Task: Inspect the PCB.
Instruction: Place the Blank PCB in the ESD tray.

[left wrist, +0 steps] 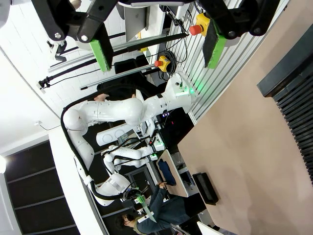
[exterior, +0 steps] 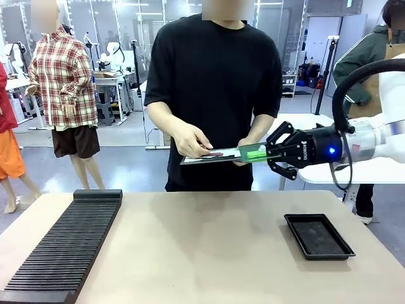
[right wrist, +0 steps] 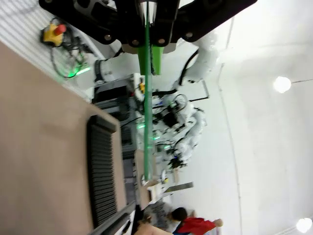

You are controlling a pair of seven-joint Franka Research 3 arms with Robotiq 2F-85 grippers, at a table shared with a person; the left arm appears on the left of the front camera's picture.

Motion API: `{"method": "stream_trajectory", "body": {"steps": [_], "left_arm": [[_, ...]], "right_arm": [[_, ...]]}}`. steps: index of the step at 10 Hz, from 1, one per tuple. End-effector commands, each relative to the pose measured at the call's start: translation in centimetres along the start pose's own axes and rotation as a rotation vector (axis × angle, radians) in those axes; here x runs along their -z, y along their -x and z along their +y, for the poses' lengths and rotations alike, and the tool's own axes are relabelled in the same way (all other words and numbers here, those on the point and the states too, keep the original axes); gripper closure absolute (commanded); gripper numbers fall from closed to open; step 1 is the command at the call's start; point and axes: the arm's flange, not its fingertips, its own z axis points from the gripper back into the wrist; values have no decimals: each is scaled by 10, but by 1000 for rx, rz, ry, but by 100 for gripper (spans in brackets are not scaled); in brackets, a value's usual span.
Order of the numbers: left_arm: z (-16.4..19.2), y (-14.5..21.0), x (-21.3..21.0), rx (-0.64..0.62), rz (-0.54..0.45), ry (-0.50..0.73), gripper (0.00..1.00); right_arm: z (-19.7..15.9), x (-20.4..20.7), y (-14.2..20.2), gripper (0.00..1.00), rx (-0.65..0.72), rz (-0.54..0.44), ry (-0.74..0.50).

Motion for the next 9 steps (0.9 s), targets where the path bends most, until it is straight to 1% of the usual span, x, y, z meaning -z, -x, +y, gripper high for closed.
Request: {"method": "stream_trajectory", "body": {"steps": [1, 2, 3, 4, 6, 7, 8, 9], "left_arm": [[-1, 0, -1, 5, -2, -2, 5], [-1, 0, -1, 5, -2, -2, 5], [-1, 0, -1, 5, -2, -2, 5], [-1, 0, -1, 5, -2, -2, 5], [-1, 0, -1, 5, -2, -2, 5], [-1, 0, -1, 5, -2, -2, 5], [-1, 0, -1, 5, -2, -2, 5], [-1, 0, -1, 5, -2, -2, 5]], "right_arm": [[-22, -26, -3, 97, -92, -79, 87], [-28, -45, -1, 97, -158, -89, 149], [-33, -67, 2, 97, -224, -182, 244], [-40, -81, 5, 97, -248, -202, 354], [-52, -104, -3, 97, -196, -159, 415], [-58, -109, -9, 97, -180, -126, 456], [-66, -111, -17, 97, -152, -100, 510], [-70, -111, -24, 97, -131, -96, 595]]}}
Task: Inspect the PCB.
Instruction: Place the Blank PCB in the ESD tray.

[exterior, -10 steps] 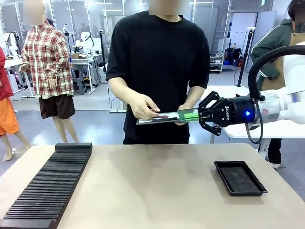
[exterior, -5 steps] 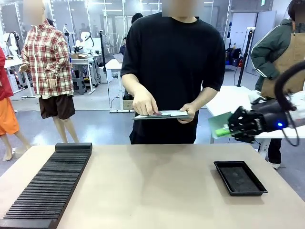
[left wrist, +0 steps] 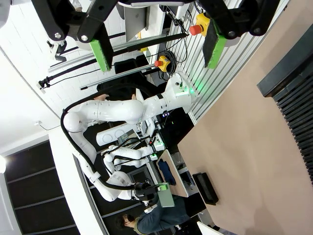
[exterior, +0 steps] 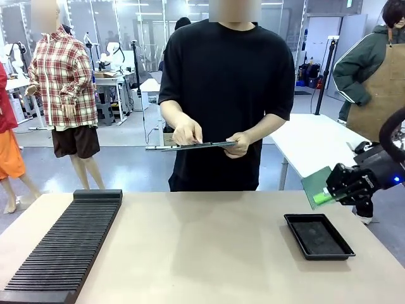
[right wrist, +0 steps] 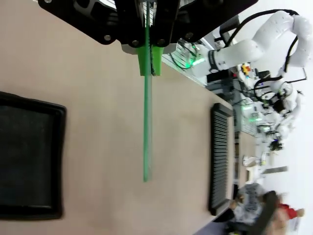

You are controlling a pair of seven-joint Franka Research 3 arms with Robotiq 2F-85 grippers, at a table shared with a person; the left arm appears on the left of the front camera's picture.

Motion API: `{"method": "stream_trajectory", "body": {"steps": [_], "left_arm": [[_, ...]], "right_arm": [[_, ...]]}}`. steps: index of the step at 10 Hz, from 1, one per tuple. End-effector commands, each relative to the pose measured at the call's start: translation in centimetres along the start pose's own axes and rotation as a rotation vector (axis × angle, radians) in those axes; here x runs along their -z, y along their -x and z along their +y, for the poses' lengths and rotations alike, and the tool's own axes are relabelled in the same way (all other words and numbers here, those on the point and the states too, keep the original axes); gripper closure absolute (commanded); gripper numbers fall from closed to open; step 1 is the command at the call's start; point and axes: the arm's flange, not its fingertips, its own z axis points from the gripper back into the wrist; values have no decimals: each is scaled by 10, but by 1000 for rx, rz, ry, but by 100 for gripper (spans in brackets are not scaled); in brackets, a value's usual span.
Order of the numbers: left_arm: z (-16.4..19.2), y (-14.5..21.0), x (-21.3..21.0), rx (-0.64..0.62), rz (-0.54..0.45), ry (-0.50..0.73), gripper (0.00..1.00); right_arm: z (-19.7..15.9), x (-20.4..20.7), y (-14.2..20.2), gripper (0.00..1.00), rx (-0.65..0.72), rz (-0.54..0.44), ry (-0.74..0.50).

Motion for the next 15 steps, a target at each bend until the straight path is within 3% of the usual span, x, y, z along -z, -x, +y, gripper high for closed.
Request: {"method": "stream_trajectory", "body": {"steps": [1, 3, 5, 7, 15], "left_arm": [[-1, 0, -1, 5, -2, -2, 5], [-1, 0, -1, 5, -2, -2, 5], [-1, 0, -1, 5, -2, -2, 5], [-1, 0, -1, 5, -2, -2, 5], [-1, 0, -1, 5, -2, -2, 5]], "right_arm": [[2, 5, -19, 97, 50, 57, 127], [-14, 24, -43, 97, 82, 63, 226], [-37, 47, -64, 97, 83, 80, 232], [-51, 72, -78, 97, 54, 42, 301], [-75, 113, -87, 97, 93, 61, 370]]}}
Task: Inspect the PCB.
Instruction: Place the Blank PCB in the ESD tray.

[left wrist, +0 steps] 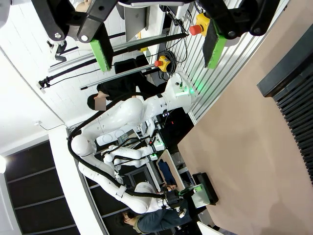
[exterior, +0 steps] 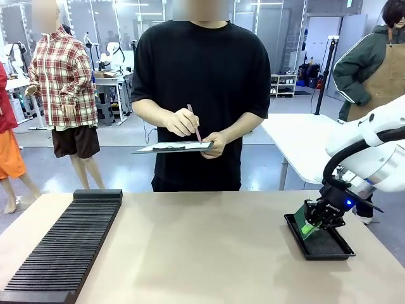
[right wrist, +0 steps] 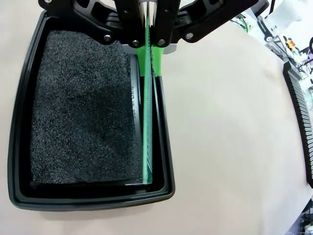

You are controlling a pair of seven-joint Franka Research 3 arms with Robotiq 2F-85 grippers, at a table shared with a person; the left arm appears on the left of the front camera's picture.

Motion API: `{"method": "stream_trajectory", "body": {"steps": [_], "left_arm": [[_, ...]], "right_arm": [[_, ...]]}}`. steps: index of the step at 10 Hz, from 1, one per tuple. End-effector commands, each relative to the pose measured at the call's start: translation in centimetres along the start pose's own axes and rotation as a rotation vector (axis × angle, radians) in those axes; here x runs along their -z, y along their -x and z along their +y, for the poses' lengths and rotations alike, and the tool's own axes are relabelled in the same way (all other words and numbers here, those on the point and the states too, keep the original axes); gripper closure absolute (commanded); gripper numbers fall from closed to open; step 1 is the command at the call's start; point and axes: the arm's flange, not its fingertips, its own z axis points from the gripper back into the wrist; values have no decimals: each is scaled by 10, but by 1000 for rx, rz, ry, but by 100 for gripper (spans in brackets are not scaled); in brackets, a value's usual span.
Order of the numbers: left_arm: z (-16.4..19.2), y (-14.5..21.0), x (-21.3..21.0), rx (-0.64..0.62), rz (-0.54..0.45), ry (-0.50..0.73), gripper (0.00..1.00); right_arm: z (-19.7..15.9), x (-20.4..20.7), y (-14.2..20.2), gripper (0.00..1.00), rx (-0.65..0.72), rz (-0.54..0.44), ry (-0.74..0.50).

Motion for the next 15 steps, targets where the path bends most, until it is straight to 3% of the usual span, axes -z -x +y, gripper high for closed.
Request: {"method": "stream_trajectory", "body": {"steps": [1, 2, 4, 7, 9, 12, 15], "left_arm": [[-1, 0, -1, 5, -2, -2, 5], [-1, 0, -1, 5, -2, -2, 5], [-1, 0, -1, 5, -2, -2, 5], [-1, 0, -1, 5, -2, -2, 5], [-1, 0, -1, 5, -2, -2, 5], [-1, 0, -1, 5, -2, -2, 5], [-1, 0, -1, 5, -2, -2, 5]], "right_arm": [[4, 6, -4, 97, 24, -2, 37], [4, 7, -4, 97, 31, -1, 41], [3, 8, -4, 78, 44, -6, 48], [6, 4, 1, 25, 59, -61, 115], [8, -3, 6, 0, 60, -90, 136], [8, -15, 17, 3, 89, -111, 176], [13, -25, 26, 0, 106, -145, 222]]}}
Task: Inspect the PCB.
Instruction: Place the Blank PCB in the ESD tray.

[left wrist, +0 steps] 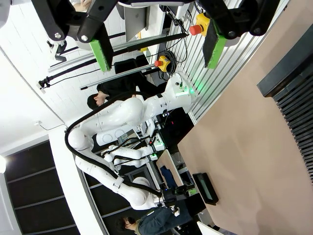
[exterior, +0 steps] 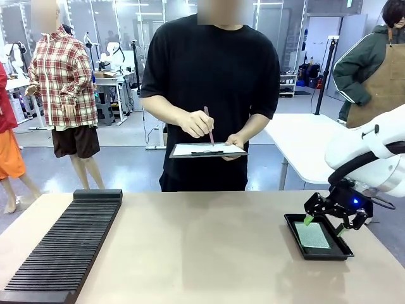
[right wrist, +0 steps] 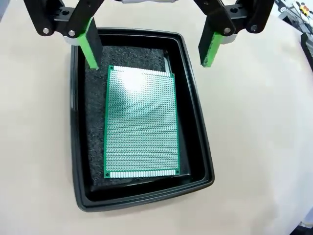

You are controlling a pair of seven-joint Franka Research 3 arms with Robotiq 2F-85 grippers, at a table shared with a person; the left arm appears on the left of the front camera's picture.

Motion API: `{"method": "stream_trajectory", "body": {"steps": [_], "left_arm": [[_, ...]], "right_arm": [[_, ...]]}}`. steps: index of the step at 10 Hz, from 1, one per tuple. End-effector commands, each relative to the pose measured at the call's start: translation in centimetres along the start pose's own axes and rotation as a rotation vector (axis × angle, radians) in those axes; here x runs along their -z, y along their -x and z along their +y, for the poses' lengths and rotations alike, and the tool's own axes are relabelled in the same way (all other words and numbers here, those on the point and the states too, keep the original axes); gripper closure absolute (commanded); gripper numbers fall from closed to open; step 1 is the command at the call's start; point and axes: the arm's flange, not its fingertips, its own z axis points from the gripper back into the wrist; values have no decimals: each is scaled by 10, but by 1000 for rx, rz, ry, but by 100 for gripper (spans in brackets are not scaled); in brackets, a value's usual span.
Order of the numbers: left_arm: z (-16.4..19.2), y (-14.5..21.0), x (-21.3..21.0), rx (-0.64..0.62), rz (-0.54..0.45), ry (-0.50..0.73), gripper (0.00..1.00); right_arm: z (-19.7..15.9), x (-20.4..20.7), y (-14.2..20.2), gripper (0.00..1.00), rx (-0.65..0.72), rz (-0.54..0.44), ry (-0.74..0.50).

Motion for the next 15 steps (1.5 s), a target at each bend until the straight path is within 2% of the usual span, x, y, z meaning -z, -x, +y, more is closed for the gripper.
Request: {"method": "stream_trajectory", "body": {"steps": [1, 2, 15], "left_arm": [[-1, 0, -1, 5, -2, -2, 5], [-1, 0, -1, 5, -2, -2, 5], [-1, 0, -1, 5, -2, -2, 5]], "right_arm": [[8, -3, 4, 0, 57, -9, 38], [0, 0, 0, 0, 0, 0, 0], [0, 0, 0, 0, 0, 0, 0]]}}
